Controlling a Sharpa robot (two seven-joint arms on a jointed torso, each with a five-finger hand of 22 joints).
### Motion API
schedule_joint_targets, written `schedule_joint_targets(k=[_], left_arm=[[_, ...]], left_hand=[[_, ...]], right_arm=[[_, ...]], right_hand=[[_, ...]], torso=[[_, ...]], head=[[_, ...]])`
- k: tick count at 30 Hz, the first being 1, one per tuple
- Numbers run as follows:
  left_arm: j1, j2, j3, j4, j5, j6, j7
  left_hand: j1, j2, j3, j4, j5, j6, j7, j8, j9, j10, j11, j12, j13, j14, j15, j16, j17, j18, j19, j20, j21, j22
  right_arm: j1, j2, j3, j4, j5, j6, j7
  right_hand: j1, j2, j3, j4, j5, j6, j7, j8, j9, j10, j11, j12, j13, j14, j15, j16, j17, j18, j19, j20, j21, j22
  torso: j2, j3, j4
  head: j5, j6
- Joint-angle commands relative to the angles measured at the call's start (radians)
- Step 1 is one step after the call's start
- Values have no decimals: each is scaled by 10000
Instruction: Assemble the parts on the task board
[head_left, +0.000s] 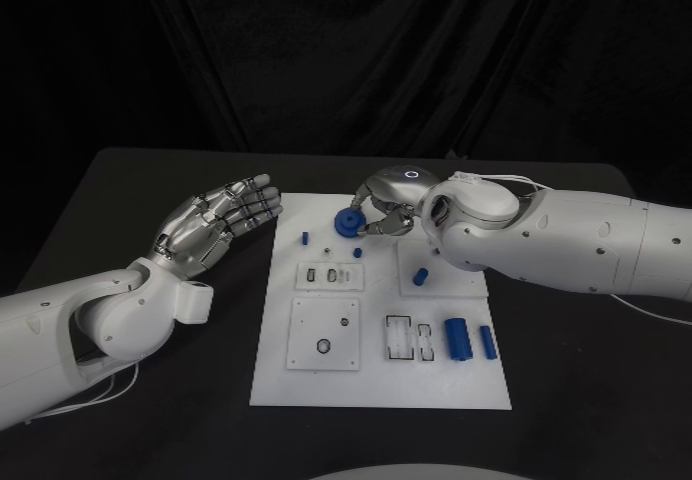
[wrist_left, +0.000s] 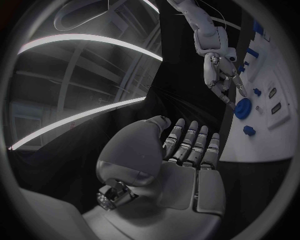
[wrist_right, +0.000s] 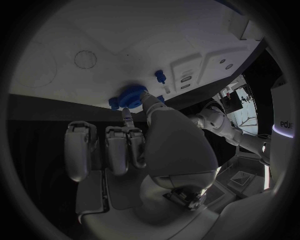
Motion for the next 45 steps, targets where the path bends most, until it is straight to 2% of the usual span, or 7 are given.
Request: schedule_joint_targets(k=[1,11,16,22,27,35,45], left_arm=[[-20,-1,7,11,43,125,1559],[-23,-3,7,2,56,143,1524],[-28,5,7,-11,62,163,1517],[-33,-68,7,17,64,133,1533],[-35,-169,7,89,65,12,1578],[-39,-211,6,104,66,-14,1611],[-52,-187,6,74,66,61,1673]], left_hand=[[9,-66,-9,-59,-33,-68,197,-37,-13,-74,4,-68,-11,-42,-6,-26,-12,21,-23,27,-47,2],[7,-62,-6,-60,-33,-72,198,-39,-14,-76,5,-68,-10,-40,-3,-19,-10,23,9,31,-33,9],[6,-58,-2,-62,-32,-78,199,-40,-14,-72,7,-62,-9,-23,1,16,-4,24,25,36,-26,13],[5,-54,3,-65,-30,-65,200,-38,-13,-72,9,-61,-8,-28,5,5,-3,25,-13,40,-41,4],[-9,-97,11,-124,-30,-57,217,-35,-10,-92,5,-86,-5,-229,-35,-233,-27,29,-212,-3,-127,-48],[-169,-146,-77,-264,-81,-446,381,-153,-45,-906,-357,-897,-94,-1250,-374,-1465,-152,28,-969,-349,-458,-222],[-199,-97,-78,-329,-68,-430,337,-152,-35,-996,-388,-995,-91,-1278,-363,-1476,-142,276,-741,-26,-352,-156]], right_arm=[[-38,-47,6,44,-66,-279,47],[-56,-91,6,27,-65,-176,24],[-70,-103,5,16,-65,-122,6],[-70,-362,11,87,-5,-482,140],[52,-1054,26,414,310,-1046,443],[283,-2804,24,1471,1317,-2149,1459],[322,-4417,-61,2053,1757,-2505,1500]], right_hand=[[50,73,14,-69,83,172,15,88,45,1043,47,28,2633,1051,82,25,2633,137,185,74,-69,1747],[73,105,6,-95,115,365,23,162,135,1043,59,28,2633,1051,94,25,2633,162,129,87,-150,1695],[123,140,11,-142,132,101,-2,-26,109,1043,43,28,2633,1051,89,25,2633,188,69,90,-237,1643],[100,150,-1,-128,136,133,-4,-24,121,1043,39,28,2633,1051,84,25,2633,186,74,89,-236,1649],[50,184,-20,-77,203,361,5,50,181,1043,39,28,2633,1051,79,25,2633,163,130,82,-175,1707],[204,348,151,15,796,938,-3,178,286,1043,35,28,2633,1051,79,25,2633,140,190,78,-117,1777],[166,242,144,194,736,1020,-12,99,275,1043,30,28,2633,1051,72,25,2633,164,133,77,-210,1728]], torso=[[4,0,2],[-2,-1,-8],[0,-2,-3],[-5,-5,-2],[-4,-2,7],[-21,0,-29],[-101,-35,-67]], head=[[4,9],[19,-5],[28,-12],[66,-15],[63,102],[8,248],[-55,243]])
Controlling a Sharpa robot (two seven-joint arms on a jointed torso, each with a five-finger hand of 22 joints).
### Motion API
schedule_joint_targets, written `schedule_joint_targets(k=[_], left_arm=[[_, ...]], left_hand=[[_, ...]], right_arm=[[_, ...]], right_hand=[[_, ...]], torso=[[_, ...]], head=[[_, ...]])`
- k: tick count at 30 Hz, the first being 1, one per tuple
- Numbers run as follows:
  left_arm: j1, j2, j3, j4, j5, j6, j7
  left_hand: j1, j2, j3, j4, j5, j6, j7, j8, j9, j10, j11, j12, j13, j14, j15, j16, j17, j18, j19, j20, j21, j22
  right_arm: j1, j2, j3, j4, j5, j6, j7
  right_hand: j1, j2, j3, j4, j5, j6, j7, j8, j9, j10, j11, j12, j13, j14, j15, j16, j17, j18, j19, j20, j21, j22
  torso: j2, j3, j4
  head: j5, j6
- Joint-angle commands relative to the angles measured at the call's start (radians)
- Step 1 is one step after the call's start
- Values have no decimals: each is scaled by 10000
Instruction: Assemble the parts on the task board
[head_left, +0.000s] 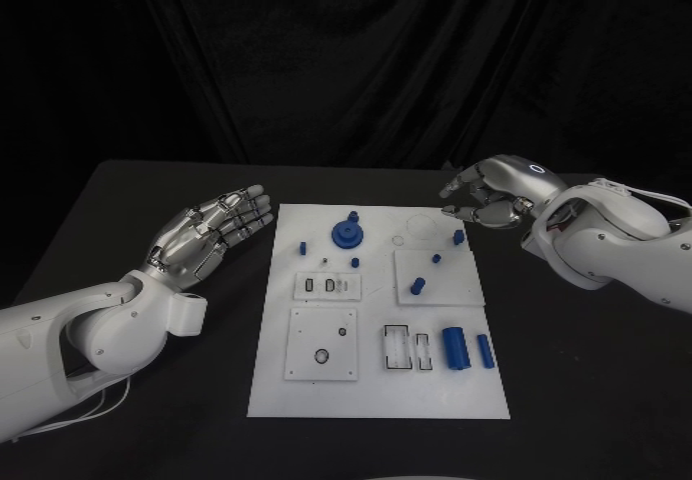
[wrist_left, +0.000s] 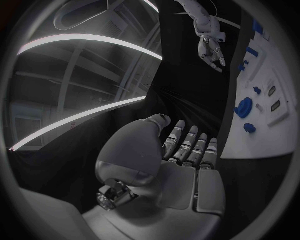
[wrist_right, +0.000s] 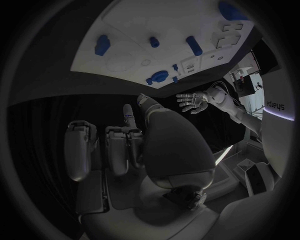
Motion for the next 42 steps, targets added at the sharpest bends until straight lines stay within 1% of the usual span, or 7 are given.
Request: schedule_joint_targets(k=[1,8,13,16,21,33,42], left_arm=[[-12,35,7,-2,27,101,1687],[-15,32,7,4,24,120,1729],[-15,8,7,28,23,103,1726],[-15,-10,7,35,23,96,1721],[-16,-16,7,37,23,110,1718],[-17,6,7,4,23,168,1694],[-19,14,7,-2,23,190,1696]], left_hand=[[-85,39,25,-77,-12,13,343,-23,1,-17,14,-25,2,-29,39,42,11,308,145,161,109,55],[-137,56,38,-166,13,149,296,29,22,41,34,-16,9,218,19,288,39,472,2682,179,1436,718],[-174,43,35,-193,1,89,282,18,17,-55,-16,-117,-2,145,20,139,20,239,1572,176,889,422],[-194,47,42,-220,-3,91,287,27,20,-54,6,-130,1,186,14,161,28,417,3012,151,1688,803],[-229,58,52,-243,-7,55,299,28,19,-78,-2,-163,-2,157,50,88,22,202,1518,168,925,406],[-248,73,80,-278,-7,101,309,54,27,-67,36,-167,-1,323,86,253,48,359,3169,149,1889,839],[-280,86,106,-292,-3,144,279,83,37,0,110,-97,14,606,206,601,108,189,1787,163,1165,471]], right_arm=[[10,-298,-22,129,503,-595,208],[-116,-829,-58,153,615,-515,0],[-238,-954,-64,97,633,-263,-204],[-288,-959,-65,43,637,-122,-287],[-342,-878,-66,-88,557,59,-402],[-419,-766,-67,-241,-216,744,-880],[-536,-571,-67,-419,-549,982,-964]], right_hand=[[3,-94,14,111,-61,65,-19,-70,-14,1042,27,27,2634,1051,70,25,2634,165,131,75,-53,1728],[-41,-168,-23,264,-253,67,-43,-137,-27,1042,4,27,2634,1051,52,25,2634,167,128,62,-70,1728],[2,-171,-7,288,-264,148,-51,-119,-14,1042,-2,27,2634,1051,45,25,2634,170,123,55,-81,1724],[29,-214,-14,302,-292,159,-48,-134,-15,1042,-3,27,2634,1051,41,25,2634,182,97,50,-123,1699],[119,-394,-83,393,-635,45,-60,-279,-50,1042,-17,27,2634,1037,29,-11,2592,198,61,37,-197,1665],[324,-849,-387,682,-1488,-363,-152,-624,-144,1042,-95,27,2634,1044,-40,6,2611,193,105,-28,-214,1695],[620,-1131,-538,881,-1634,-307,-169,-574,-128,1042,-119,27,2634,1051,-70,25,2634,67,399,-67,205,1990]], torso=[[-41,-23,-2],[-31,-24,-28],[-34,-50,37],[-40,-63,31],[-32,-58,0],[-30,-32,-7],[-32,-28,-33]], head=[[-64,-52],[-56,-121],[-72,-125],[-60,-141],[-49,-154],[-76,-211],[-60,-245]])
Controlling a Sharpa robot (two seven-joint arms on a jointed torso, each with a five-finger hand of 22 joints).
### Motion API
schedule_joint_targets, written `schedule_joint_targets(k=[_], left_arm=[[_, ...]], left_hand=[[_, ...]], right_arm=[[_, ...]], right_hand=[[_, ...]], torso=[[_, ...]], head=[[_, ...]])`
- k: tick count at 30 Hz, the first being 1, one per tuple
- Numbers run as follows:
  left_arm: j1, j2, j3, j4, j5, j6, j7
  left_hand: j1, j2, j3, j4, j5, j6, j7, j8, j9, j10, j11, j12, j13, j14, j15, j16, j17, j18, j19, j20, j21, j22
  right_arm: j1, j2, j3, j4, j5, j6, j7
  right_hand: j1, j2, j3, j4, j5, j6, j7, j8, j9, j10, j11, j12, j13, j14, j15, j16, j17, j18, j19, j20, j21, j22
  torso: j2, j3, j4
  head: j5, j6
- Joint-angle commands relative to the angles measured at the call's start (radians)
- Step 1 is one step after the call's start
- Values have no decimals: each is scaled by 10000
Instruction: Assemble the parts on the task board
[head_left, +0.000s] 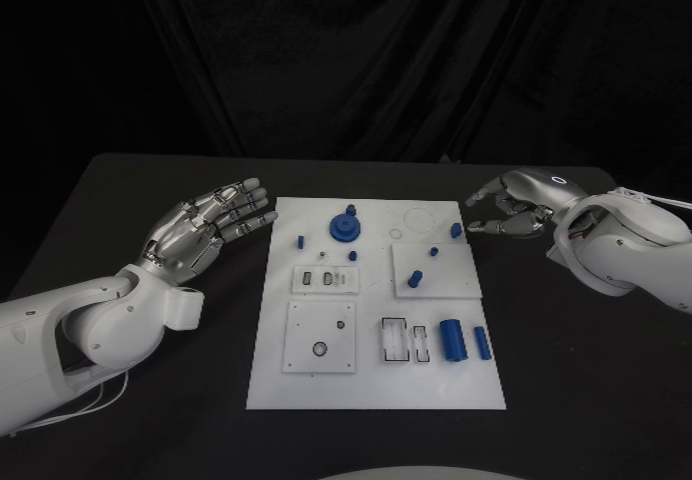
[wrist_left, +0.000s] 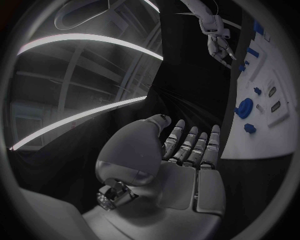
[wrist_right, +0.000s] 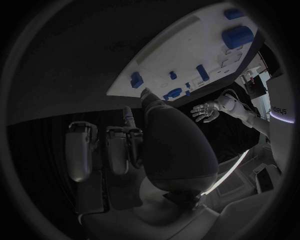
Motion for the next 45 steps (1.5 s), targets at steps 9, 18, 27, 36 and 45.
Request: schedule_joint_targets(k=[9,18,27,36,45], left_arm=[[-15,5,7,4,18,136,1694],[-21,2,7,-4,18,136,1703],[-38,17,7,-23,18,164,1697],[-67,13,7,-31,18,199,1675],[-93,13,7,-33,18,227,1649]], left_hand=[[-131,14,39,-70,5,113,253,70,32,-3,58,37,4,260,-30,256,29,-31,850,-15,518,214],[-159,2,57,-79,-1,169,246,101,53,-33,63,54,4,122,-6,106,14,-139,-351,-2,-129,-106],[-169,8,62,-88,-4,174,260,112,59,-25,81,83,7,145,8,153,25,-132,-822,5,-398,-236],[-173,30,71,-79,-2,155,269,108,57,-26,82,87,6,118,13,120,17,-141,-913,16,-450,-261],[-174,36,74,-77,-2,150,269,108,56,-25,85,89,7,119,18,127,18,-143,-926,18,-458,-265]], right_arm=[[-192,216,5,-123,-1148,159,-598],[-265,414,6,-282,-1265,210,-683],[-346,624,7,-458,-1279,291,-714],[-417,763,8,-572,-1281,276,-698],[-438,888,9,-663,-1281,322,-669]], right_hand=[[108,-155,-103,213,-97,-70,-20,-3,2,1040,-49,28,2635,1052,-82,25,2634,-141,506,-76,197,2103],[169,-121,-89,231,31,-2,-5,44,31,1040,-37,28,2635,1052,-80,25,2634,-138,502,-78,186,2101],[232,4,-40,228,580,85,25,96,78,1040,-14,28,2635,1052,-60,25,2634,-133,493,-67,165,2103],[250,64,-13,217,777,105,42,107,93,1040,-2,28,2635,1047,-52,9,2614,-123,475,-59,131,2089],[295,147,30,188,1007,416,48,264,187,1040,8,28,2635,1044,-42,1,2605,-121,472,-48,121,2094]], torso=[[-9,0,2],[-9,-7,-10],[-9,-5,-2],[-6,-1,-8],[-4,0,-9]], head=[[-19,-59],[-3,-59],[-16,-57],[-8,-75],[-11,-92]])
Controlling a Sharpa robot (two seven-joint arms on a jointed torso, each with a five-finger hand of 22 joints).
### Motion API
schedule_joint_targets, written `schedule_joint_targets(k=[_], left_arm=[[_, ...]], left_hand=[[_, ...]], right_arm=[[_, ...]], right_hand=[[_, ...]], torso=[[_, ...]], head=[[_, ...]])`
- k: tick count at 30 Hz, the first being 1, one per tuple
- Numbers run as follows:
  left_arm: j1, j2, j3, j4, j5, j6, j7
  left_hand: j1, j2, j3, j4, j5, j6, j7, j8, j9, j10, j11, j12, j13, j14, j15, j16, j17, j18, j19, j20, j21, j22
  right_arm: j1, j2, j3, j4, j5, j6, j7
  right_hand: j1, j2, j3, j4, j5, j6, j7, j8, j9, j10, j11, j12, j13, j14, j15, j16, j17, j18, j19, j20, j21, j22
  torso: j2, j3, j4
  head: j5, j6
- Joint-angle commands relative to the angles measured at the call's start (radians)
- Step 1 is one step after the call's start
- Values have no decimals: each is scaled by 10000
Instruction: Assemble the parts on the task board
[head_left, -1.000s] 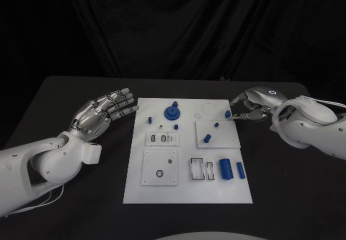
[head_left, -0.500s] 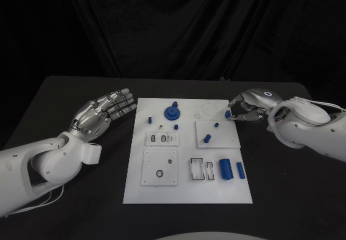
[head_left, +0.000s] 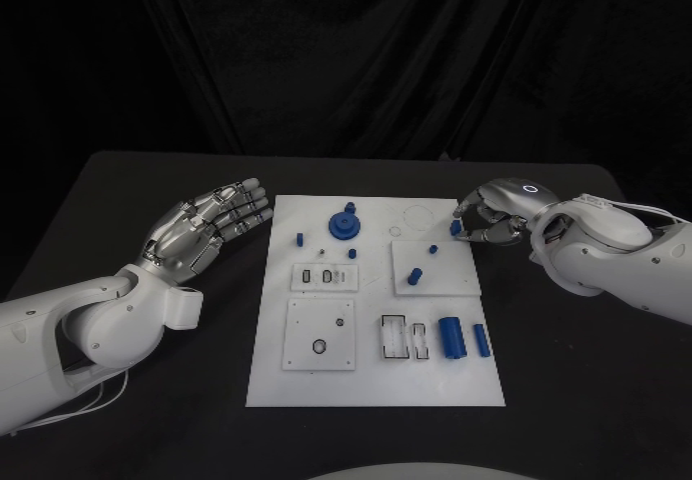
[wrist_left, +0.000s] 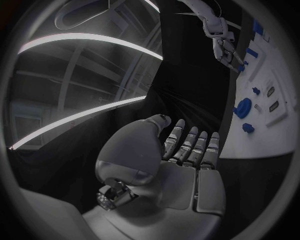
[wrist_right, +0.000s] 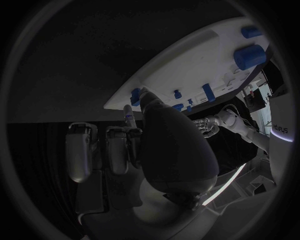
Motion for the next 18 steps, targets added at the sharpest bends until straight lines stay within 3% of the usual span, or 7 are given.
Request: schedule_joint_targets(k=[1,18], left_arm=[[-23,12,8,11,15,174,1642],[-118,-7,8,-14,15,218,1592]], left_hand=[[-83,56,35,-34,-2,57,254,61,14,-31,13,49,6,-68,12,4,-9,-144,-54,-11,-45,-15],[-75,54,41,-46,-1,49,263,59,13,-28,23,54,6,-98,12,-30,-15,-148,-82,-8,-61,-23]], right_arm=[[-34,30,7,-24,-87,47,-167],[-85,251,8,-153,-87,-143,-99]], right_hand=[[84,127,102,-43,245,162,7,92,48,1041,7,28,2631,1044,-41,1,2605,-116,469,-47,-53,2089],[138,235,162,-82,437,460,13,225,153,1041,23,28,2631,1024,-30,-66,2524,-92,421,-38,-140,2051]], torso=[[2,2,-3],[2,1,-2]], head=[[0,-18],[-2,-52]])
